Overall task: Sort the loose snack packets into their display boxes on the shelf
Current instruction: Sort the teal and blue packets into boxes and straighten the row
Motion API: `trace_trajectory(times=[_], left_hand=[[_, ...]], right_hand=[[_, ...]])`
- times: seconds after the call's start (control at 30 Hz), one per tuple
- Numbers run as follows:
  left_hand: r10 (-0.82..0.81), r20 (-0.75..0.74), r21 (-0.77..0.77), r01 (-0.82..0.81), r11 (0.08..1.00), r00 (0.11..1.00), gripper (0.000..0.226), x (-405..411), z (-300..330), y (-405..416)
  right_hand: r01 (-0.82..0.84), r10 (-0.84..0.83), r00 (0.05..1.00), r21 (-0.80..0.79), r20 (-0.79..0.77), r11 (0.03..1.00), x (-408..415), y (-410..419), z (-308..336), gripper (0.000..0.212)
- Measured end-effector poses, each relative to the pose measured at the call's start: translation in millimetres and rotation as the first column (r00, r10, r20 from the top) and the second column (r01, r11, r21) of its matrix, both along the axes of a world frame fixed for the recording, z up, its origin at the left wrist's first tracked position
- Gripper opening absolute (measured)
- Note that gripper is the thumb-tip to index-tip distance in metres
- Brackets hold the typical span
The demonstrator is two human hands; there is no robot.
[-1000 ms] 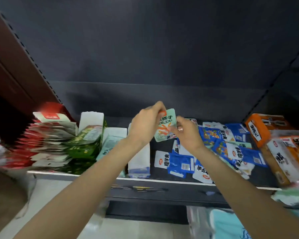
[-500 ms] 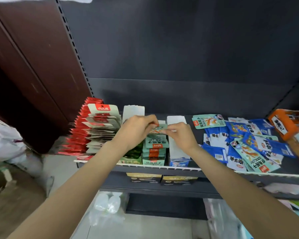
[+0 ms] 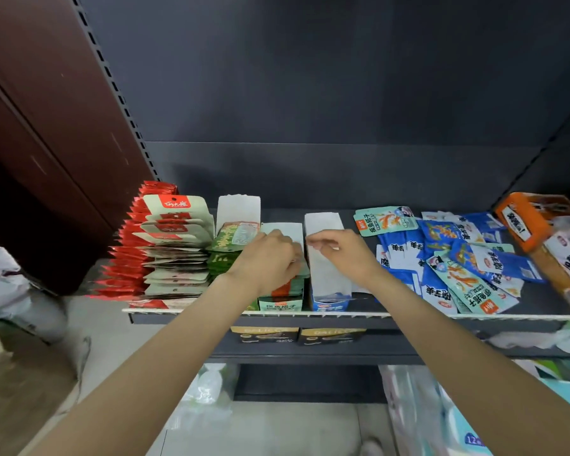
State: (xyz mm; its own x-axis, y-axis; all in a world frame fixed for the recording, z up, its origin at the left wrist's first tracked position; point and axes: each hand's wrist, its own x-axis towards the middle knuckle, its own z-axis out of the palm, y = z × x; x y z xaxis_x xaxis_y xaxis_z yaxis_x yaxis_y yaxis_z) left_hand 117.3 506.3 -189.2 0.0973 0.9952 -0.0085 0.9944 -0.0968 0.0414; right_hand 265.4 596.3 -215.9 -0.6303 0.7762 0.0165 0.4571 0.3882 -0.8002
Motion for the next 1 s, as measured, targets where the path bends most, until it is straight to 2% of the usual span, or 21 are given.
trace_trajectory(times=[0.07,0.13,0.23,0.33,0.47,0.57,0.63,0.73,0.8,0.9,1.0], left_hand=[[0.037,0.111,0.036,-0.041,0.998,0.993,0.031,14,4,12],[0.058,0.299,0.073,-0.084,0.994,0.952,0.027,35,5,29],[0.081,0.642,0.048,-0.146,0.988,0.762,0.021,75,4,61],[0.197,0.776,-0.122,-0.164,0.979,0.599,0.019,115,-9,101],[0.494,0.766,-0.409,-0.282,0.868,0.412,0.016,152,-50,164],[0.662,0.693,-0.525,-0.431,0.734,0.284,0.019,158,-78,203],[0.727,0.668,-0.569,-0.522,0.636,0.158,0.029,154,-90,222],[0.737,0.675,-0.608,-0.593,0.528,-0.036,0.036,146,-102,245],[0.732,0.679,-0.601,-0.618,0.507,-0.060,0.038,142,-108,257],[0.754,0.657,-0.576,-0.656,0.487,-0.018,0.033,141,-116,268],[0.786,0.617,-0.584,-0.684,0.437,-0.024,0.032,142,-119,266]], right_hand=[[0.064,-0.065,0.996,-0.014,-0.057,0.998,16,11,0,0.023],[0.146,-0.148,0.986,-0.023,-0.080,0.989,35,25,-2,0.022],[0.260,-0.260,0.965,-0.002,-0.020,0.966,69,54,-13,0.026],[0.303,-0.303,0.938,0.026,0.166,0.953,104,90,-28,0.033],[0.268,-0.267,0.881,0.052,0.390,0.962,140,140,-50,0.046],[0.229,-0.213,0.875,0.015,0.435,0.973,150,173,-63,0.057],[0.200,-0.179,0.888,-0.006,0.424,0.980,150,193,-69,0.060],[0.160,-0.126,0.888,-0.041,0.443,0.986,144,221,-80,0.066],[0.105,-0.103,0.820,0.029,0.563,0.994,139,236,-91,0.066],[-0.051,-0.046,0.687,0.112,0.725,0.992,133,243,-100,0.061],[-0.145,-0.065,0.666,0.214,0.743,0.966,131,233,-99,0.060]])
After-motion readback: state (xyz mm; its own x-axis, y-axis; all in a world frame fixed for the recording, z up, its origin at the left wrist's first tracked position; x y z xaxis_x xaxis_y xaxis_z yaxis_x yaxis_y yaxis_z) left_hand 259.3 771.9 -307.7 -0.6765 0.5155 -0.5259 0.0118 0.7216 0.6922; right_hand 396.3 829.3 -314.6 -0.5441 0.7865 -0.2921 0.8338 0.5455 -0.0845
